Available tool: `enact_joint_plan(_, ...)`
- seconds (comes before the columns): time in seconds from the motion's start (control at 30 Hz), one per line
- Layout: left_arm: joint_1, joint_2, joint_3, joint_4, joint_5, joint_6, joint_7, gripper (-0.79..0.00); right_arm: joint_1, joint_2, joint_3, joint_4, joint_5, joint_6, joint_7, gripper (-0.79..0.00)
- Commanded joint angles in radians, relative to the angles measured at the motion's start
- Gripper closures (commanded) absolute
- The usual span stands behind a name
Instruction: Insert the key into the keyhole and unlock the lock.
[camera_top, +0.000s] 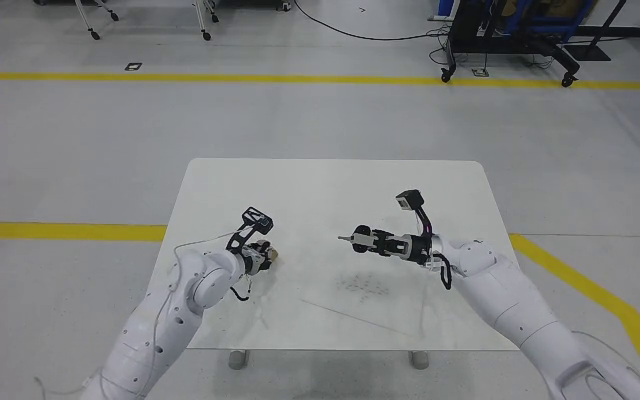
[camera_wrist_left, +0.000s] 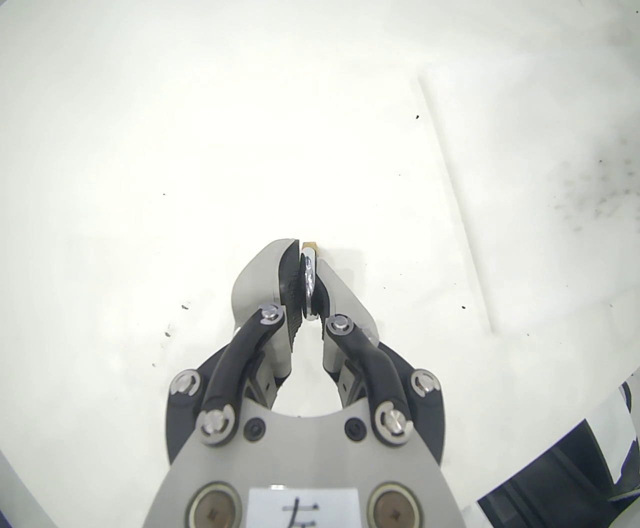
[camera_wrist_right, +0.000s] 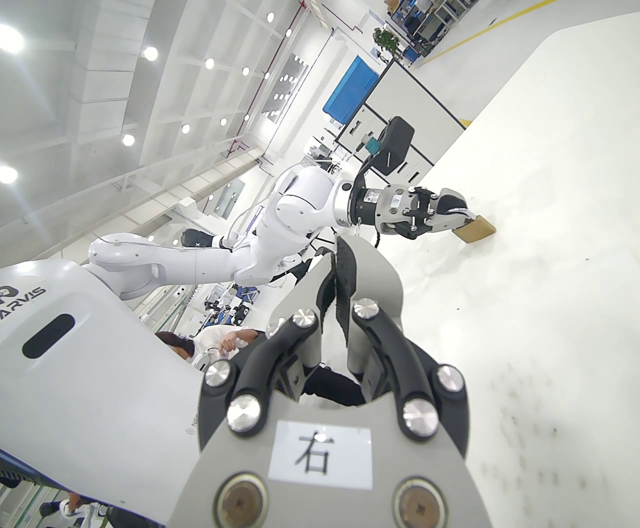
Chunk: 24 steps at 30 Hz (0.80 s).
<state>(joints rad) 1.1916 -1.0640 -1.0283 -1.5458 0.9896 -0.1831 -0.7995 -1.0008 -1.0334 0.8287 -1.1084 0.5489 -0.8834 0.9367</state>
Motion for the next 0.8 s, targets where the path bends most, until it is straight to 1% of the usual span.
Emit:
enact_joint_plan(0.0,0.008,0.001,-0.010,-0.009,-0.011,-0.009,0.007,0.000,0.000,0.000,0.000,0.000,0.000,0.000,0.000,0.000)
enact_joint_plan(0.2,0.019,0.004,-0.024,-0.019,-0.011,-0.032,0.021,0.000,0.000,0.000,0.000,0.000,0.000,0.000,0.000,0.000)
enact_joint_plan(0.3,0.023,0.002,-0.030,-0.028,-0.044,-0.077,0.080,0.000,0.000,0.000,0.000,0.000,0.000,0.000,0.000,0.000)
enact_joint_plan(0.37,0.028,0.001,-0.048,-0.029,-0.114,-0.137,0.155,0.000,0.000,0.000,0.000,0.000,0.000,0.000,0.000,0.000)
enact_joint_plan(0.43,0.034,-0.001,-0.077,-0.016,-0.234,-0.224,0.262,0.000,0.000,0.000,0.000,0.000,0.000,0.000,0.000,0.000)
enact_joint_plan(0.5,0.038,-0.005,-0.100,0.028,-0.398,-0.340,0.371,0.000,0.000,0.000,0.000,0.000,0.000,0.000,0.000,0.000)
enact_joint_plan(0.57,0.025,-0.012,-0.100,0.098,-0.557,-0.442,0.409,0.000,0.000,0.000,0.000,0.000,0.000,0.000,0.000,0.000)
enact_joint_plan(0.63,-0.004,-0.022,-0.081,0.179,-0.723,-0.513,0.398,0.000,0.000,0.000,0.000,0.000,0.000,0.000,0.000,0.000)
enact_joint_plan(0.67,-0.022,-0.028,-0.067,0.221,-0.811,-0.532,0.379,0.000,0.000,0.000,0.000,0.000,0.000,0.000,0.000,0.000)
enact_joint_plan(0.77,-0.086,-0.046,-0.018,0.332,-1.032,-0.555,0.277,0.000,0.000,0.000,0.000,0.000,0.000,0.000,0.000,0.000)
